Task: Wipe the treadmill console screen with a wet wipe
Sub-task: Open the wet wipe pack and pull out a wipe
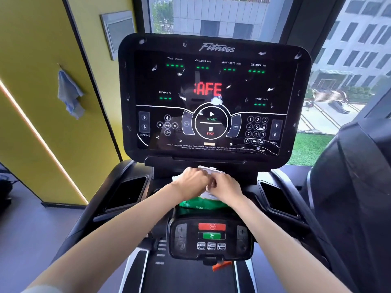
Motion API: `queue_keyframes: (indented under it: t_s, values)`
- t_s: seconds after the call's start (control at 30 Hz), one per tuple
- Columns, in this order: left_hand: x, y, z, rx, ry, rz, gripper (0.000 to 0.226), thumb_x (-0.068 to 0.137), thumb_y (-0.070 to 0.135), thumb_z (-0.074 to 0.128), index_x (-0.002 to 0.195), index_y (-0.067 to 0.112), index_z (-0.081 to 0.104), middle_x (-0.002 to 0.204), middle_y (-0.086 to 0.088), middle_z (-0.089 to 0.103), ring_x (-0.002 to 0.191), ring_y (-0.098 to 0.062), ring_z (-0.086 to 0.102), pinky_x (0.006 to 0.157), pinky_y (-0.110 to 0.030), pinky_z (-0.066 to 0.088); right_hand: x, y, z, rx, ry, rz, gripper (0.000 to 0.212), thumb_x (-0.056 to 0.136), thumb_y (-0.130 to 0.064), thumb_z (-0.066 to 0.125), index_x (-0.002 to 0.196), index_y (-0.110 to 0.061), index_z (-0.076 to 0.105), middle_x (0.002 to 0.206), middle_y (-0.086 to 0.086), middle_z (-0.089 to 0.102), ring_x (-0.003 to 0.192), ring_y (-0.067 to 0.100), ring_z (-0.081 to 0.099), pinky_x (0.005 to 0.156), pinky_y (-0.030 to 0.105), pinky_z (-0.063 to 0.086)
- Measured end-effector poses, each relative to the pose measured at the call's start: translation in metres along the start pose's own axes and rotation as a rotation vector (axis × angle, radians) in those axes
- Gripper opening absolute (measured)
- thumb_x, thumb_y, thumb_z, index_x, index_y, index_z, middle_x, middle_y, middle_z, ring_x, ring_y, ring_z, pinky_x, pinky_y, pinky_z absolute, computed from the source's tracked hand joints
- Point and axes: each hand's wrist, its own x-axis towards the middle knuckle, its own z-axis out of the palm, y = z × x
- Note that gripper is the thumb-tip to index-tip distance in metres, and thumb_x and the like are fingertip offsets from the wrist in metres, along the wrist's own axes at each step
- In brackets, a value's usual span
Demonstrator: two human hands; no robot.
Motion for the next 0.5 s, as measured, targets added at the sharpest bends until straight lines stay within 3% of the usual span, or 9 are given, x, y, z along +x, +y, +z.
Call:
queue_keyframes:
  t_s: [0.07, 0.1, 0.17, 0.27, 0.37, 0.5]
  values:
    - [-0.002, 0.007, 0.001, -0.045, 0.010, 0.002, 0.025, 0.091, 0.010, 0.043, 0.113, 0.008, 0.055, 0.116, -0.010, 0.058, 0.105, -0.029, 0.055, 0.066, -0.037, 0.038, 0.001, -0.001, 0.001, -0.031, 0.009, -0.015, 0.025, 0.079, -0.022, 0.055, 0.103, -0.028, 0.058, 0.104, -0.005, 0.065, 0.099, 0.026, 0.061, 0.071, 0.032, 0.048]
    - [-0.004, 0.010, 0.003, -0.101, 0.002, -0.019, 0.023, 0.091, 0.011, 0.044, 0.111, 0.008, 0.055, 0.114, -0.010, 0.058, 0.103, -0.030, 0.056, 0.065, -0.037, 0.037, 0.002, 0.000, 0.002, -0.050, 0.009, -0.022, 0.025, 0.080, -0.022, 0.054, 0.104, -0.026, 0.057, 0.108, -0.004, 0.065, 0.099, 0.027, 0.060, 0.072, 0.033, 0.048]
    - [-0.007, 0.008, 0.007, -0.330, -0.003, -0.154, 0.020, 0.088, 0.014, 0.047, 0.104, 0.010, 0.059, 0.110, -0.009, 0.061, 0.098, -0.031, 0.059, 0.066, -0.035, 0.039, 0.003, 0.000, 0.004, -0.091, -0.005, -0.023, 0.008, 0.081, -0.028, 0.055, 0.089, -0.025, 0.053, 0.103, -0.003, 0.065, 0.096, 0.027, 0.061, 0.070, 0.032, 0.047]
    - [-0.008, -0.007, 0.017, -0.671, -0.007, -0.289, 0.018, 0.084, 0.011, 0.052, 0.094, 0.011, 0.066, 0.103, -0.009, 0.063, 0.095, -0.031, 0.059, 0.075, -0.036, 0.048, 0.005, 0.002, 0.004, -0.092, -0.016, 0.003, 0.023, 0.082, -0.033, 0.057, 0.067, -0.026, 0.040, 0.095, -0.004, 0.065, 0.091, 0.024, 0.061, 0.064, 0.028, 0.037]
    - [-0.007, -0.016, 0.025, -0.721, -0.048, -0.245, 0.027, 0.084, -0.001, 0.049, 0.099, 0.009, 0.069, 0.108, -0.011, 0.061, 0.099, -0.028, 0.058, 0.085, -0.036, 0.046, 0.004, 0.004, 0.001, -0.095, -0.017, -0.025, 0.020, 0.081, -0.032, 0.059, 0.072, -0.025, 0.043, 0.092, -0.004, 0.065, 0.088, 0.024, 0.060, 0.063, 0.028, 0.033]
    - [-0.001, -0.019, 0.029, -0.694, -0.119, -0.213, 0.026, 0.089, 0.003, 0.052, 0.108, 0.012, 0.068, 0.111, -0.011, 0.058, 0.102, -0.027, 0.056, 0.089, -0.035, 0.044, 0.002, 0.008, 0.000, -0.085, -0.026, -0.062, 0.017, 0.081, -0.033, 0.059, 0.078, -0.023, 0.045, 0.089, -0.003, 0.066, 0.086, 0.024, 0.060, 0.062, 0.030, 0.034]
